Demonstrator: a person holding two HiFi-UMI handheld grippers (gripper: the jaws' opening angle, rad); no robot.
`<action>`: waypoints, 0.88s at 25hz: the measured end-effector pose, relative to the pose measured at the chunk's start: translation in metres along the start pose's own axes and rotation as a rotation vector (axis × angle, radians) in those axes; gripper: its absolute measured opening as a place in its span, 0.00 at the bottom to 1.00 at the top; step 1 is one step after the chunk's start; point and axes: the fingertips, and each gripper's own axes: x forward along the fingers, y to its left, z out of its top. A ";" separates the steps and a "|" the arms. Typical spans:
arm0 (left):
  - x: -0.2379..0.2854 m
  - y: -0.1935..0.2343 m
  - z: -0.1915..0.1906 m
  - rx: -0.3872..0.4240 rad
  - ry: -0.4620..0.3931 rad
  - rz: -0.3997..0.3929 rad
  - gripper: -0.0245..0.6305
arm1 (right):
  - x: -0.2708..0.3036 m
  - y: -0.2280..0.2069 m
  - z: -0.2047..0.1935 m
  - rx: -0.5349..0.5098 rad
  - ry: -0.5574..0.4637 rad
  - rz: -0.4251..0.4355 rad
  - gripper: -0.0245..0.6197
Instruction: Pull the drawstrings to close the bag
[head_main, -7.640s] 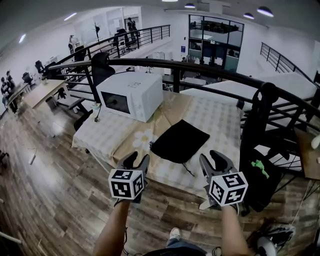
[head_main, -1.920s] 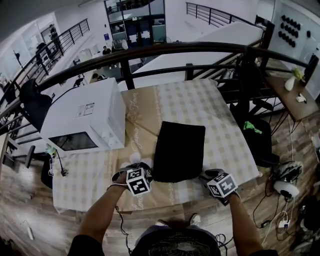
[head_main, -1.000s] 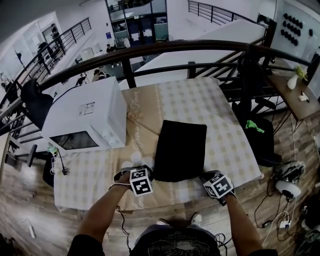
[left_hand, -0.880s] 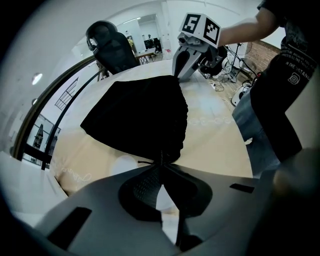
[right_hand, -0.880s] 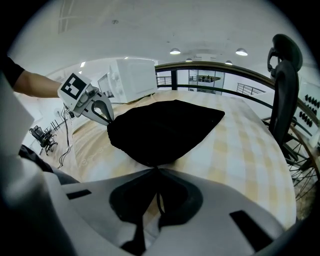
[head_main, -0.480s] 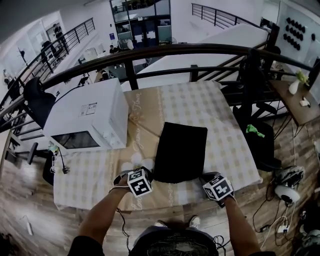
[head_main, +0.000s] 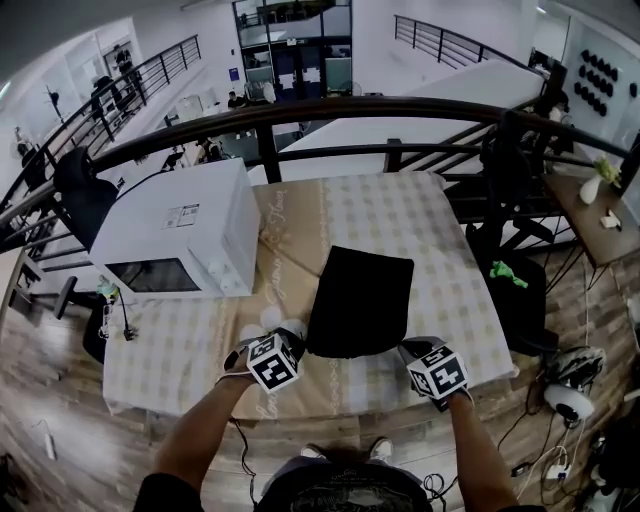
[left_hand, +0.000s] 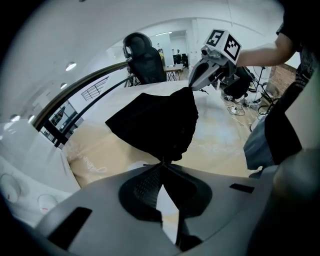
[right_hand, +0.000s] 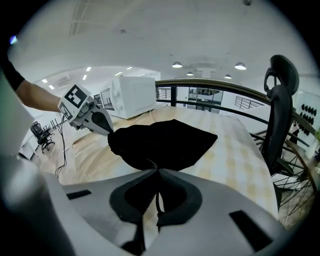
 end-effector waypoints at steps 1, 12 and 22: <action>-0.003 0.003 0.003 -0.016 -0.012 0.015 0.08 | -0.002 -0.002 0.004 0.000 -0.010 -0.003 0.07; -0.039 0.035 0.035 -0.214 -0.154 0.176 0.08 | -0.031 -0.018 0.060 -0.060 -0.124 -0.033 0.07; -0.098 0.072 0.068 -0.353 -0.322 0.354 0.08 | -0.060 -0.033 0.120 -0.110 -0.253 -0.075 0.07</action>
